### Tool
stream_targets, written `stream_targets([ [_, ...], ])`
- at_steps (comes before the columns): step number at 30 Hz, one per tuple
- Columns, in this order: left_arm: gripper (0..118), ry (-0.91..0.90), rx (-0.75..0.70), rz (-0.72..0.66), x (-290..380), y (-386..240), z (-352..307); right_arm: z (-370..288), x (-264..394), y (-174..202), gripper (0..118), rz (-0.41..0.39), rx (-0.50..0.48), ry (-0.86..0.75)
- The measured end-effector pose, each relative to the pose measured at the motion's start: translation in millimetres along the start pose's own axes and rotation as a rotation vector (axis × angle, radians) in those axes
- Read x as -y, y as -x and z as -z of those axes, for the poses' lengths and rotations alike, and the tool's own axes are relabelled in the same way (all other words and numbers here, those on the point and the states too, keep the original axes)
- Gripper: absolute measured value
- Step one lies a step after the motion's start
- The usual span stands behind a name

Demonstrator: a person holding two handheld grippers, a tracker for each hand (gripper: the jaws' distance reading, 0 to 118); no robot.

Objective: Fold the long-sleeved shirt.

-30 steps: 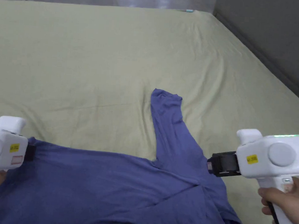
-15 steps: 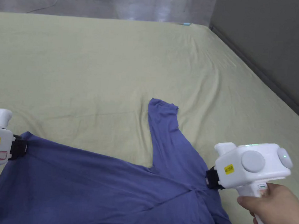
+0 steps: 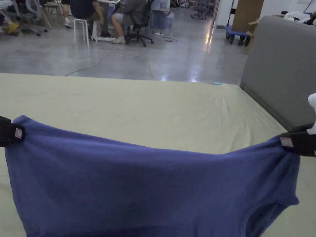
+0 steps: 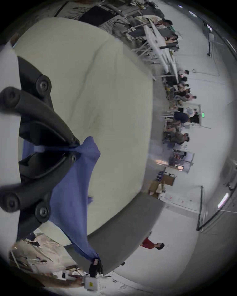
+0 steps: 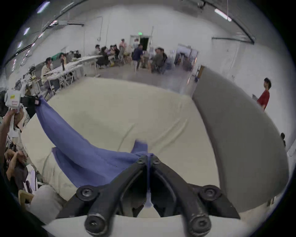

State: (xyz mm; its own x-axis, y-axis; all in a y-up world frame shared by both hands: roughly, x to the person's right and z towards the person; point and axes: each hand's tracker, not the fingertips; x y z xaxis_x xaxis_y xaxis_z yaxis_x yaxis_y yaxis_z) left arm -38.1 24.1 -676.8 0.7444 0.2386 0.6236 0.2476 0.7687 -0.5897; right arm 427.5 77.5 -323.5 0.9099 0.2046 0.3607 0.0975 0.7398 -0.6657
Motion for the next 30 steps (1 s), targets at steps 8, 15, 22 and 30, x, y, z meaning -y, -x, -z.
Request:
stream_targets([
  [8,1,-0.128,0.002,-0.024,-110,7,-34,-36,-144,-11,0,-0.083,0.051,-0.136],
  [15,1,-0.247,-0.001,-0.081,-237,15,-42,-45,-283,-26,0,-0.120,0.151,-0.229],
  [22,1,-0.360,-0.075,-0.032,-342,9,-54,-49,-384,-28,0,-0.192,0.287,-0.309],
  [30,1,-0.428,-0.101,-0.010,-391,-21,-48,-42,-443,-37,0,-0.117,0.378,-0.377],
])
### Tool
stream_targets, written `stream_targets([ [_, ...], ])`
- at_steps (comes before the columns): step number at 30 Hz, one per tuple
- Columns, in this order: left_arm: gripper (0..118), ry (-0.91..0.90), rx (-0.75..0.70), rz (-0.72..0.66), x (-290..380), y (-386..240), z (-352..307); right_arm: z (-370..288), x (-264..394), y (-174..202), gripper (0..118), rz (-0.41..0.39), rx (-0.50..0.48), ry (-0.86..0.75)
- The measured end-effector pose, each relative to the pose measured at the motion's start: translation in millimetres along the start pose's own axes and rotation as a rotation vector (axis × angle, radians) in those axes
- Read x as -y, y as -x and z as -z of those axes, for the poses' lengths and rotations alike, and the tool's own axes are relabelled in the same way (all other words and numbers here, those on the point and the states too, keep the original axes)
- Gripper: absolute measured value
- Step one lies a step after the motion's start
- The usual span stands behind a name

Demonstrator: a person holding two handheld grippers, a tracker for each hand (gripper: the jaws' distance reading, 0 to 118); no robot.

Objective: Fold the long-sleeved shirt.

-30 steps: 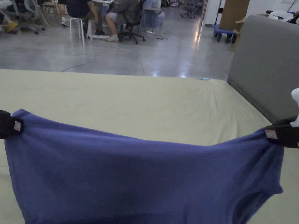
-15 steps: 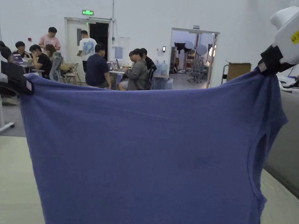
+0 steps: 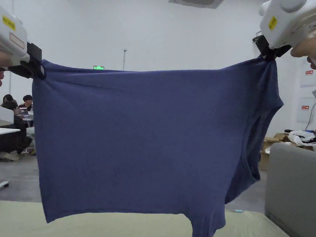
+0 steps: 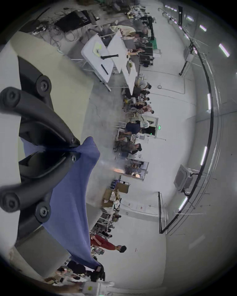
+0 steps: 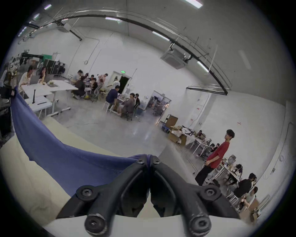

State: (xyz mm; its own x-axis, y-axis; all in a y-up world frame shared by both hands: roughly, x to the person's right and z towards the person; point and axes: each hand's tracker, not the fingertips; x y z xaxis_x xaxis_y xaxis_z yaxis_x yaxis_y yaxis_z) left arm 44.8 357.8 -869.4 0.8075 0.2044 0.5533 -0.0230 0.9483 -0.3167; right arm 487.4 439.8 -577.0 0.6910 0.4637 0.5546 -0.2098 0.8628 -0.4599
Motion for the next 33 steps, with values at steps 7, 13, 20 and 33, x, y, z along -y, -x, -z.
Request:
stream_targets([
  [7,1,0.057,-0.030,0.059,39,-6,60,72,55,32,0,0.008,-0.028,0.094],
  [13,1,0.266,-0.032,0.053,154,18,144,178,175,99,0,0.026,-0.129,0.294],
  [20,1,0.556,-0.056,0.040,335,54,226,255,354,209,0,0.010,-0.271,0.573],
  [33,1,0.859,-0.017,0.011,493,88,131,144,537,216,0,0.088,-0.422,0.780],
])
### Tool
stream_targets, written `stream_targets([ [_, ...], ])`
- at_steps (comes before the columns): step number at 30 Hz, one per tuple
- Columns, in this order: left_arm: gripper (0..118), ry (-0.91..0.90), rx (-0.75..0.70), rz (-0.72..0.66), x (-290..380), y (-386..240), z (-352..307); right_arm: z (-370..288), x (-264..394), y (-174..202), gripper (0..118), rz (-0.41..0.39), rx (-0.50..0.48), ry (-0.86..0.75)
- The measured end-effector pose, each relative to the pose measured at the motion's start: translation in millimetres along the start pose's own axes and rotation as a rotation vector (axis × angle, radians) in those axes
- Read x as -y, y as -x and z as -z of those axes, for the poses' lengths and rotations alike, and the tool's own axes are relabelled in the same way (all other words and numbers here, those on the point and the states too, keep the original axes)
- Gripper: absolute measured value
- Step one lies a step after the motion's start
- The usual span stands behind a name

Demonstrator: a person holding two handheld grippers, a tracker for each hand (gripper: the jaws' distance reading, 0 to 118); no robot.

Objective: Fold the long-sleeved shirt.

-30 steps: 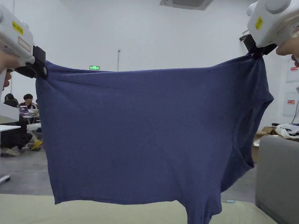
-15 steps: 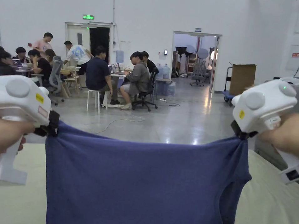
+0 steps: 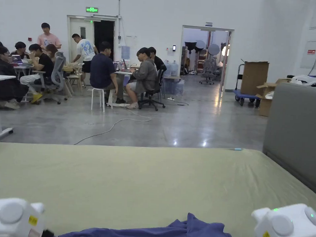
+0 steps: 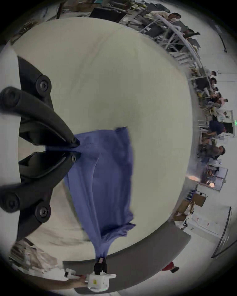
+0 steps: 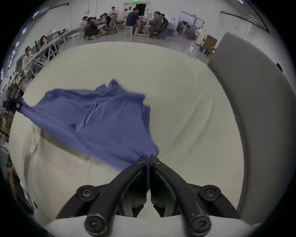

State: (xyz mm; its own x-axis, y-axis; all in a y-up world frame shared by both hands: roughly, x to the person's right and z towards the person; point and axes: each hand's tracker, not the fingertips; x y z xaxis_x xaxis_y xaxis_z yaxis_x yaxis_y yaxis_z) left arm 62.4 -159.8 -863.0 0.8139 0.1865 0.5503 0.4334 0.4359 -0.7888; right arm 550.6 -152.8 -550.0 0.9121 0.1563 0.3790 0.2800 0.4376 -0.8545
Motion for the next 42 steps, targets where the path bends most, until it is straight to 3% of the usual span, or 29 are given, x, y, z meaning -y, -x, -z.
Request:
stream_targets([
  [5,1,0.030,0.010,0.100,94,-9,-50,-42,107,5,0,0.006,-0.036,0.001],
  [11,1,0.060,0.047,0.066,197,-4,-99,-83,231,21,0,-0.005,-0.105,0.042],
  [17,1,0.091,0.049,0.065,288,1,-124,-116,311,37,0,-0.053,-0.128,0.075],
  [29,1,0.169,0.009,0.044,364,-6,-89,-74,367,54,0,-0.041,-0.109,0.179],
  [40,2,0.228,0.016,0.024,372,5,-52,-54,364,50,1,0.003,-0.146,0.226],
  [42,12,0.225,0.018,0.030,372,5,-53,-53,363,47,9,0.039,-0.161,0.237],
])
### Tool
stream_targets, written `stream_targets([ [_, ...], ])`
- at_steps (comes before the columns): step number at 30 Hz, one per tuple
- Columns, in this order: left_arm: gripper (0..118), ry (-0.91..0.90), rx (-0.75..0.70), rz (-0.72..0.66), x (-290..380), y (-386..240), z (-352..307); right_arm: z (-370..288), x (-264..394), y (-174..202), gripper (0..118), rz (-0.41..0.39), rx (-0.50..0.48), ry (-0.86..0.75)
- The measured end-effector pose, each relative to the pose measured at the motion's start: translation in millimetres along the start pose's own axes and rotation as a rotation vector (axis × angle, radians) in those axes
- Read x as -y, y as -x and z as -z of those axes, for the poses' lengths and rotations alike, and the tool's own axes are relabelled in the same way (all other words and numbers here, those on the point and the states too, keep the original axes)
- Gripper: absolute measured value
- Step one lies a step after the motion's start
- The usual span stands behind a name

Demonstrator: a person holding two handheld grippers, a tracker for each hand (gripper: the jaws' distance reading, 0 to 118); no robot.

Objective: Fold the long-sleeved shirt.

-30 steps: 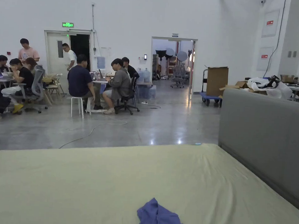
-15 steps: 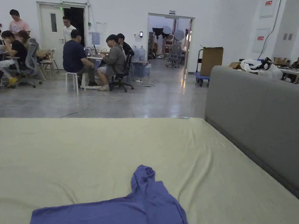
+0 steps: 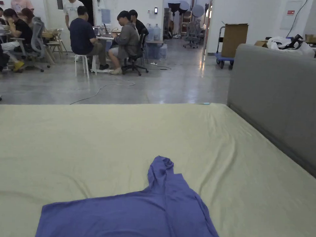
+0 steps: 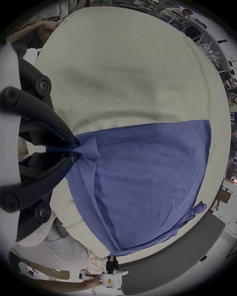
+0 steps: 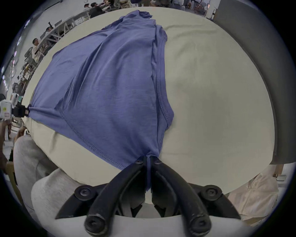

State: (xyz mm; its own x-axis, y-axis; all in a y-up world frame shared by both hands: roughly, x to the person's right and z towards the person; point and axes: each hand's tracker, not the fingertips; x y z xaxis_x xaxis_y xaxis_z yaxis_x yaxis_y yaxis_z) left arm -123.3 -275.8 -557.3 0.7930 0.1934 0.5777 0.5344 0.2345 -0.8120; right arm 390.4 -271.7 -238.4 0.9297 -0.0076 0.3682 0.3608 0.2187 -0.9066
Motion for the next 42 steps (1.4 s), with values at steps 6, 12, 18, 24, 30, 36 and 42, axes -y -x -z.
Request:
stream_targets([
  [6,114,-0.304,0.128,-0.012,-3,-17,-110,-83,-13,-11,99,0.000,0.032,-0.183],
  [12,98,-0.341,0.140,-0.065,-6,-38,-121,-125,-19,-8,94,0.152,-0.036,-0.261],
  [18,0,-0.371,0.065,-0.051,-20,-64,-92,-84,-68,20,0,0.130,-0.118,-0.317],
  [24,0,-0.383,0.039,-0.052,-64,-56,-72,-58,-282,34,115,0.035,-0.113,-0.442],
  [30,0,-0.333,0.067,-0.035,-82,-54,-35,50,-507,27,118,0.218,-0.104,-0.193],
  [36,0,-0.286,0.072,-0.019,-77,-35,-11,114,-559,21,83,0.381,-0.021,-0.120],
  [42,0,-0.275,-0.001,0.012,-79,-37,-7,96,-533,28,5,0.309,-0.091,-0.130],
])
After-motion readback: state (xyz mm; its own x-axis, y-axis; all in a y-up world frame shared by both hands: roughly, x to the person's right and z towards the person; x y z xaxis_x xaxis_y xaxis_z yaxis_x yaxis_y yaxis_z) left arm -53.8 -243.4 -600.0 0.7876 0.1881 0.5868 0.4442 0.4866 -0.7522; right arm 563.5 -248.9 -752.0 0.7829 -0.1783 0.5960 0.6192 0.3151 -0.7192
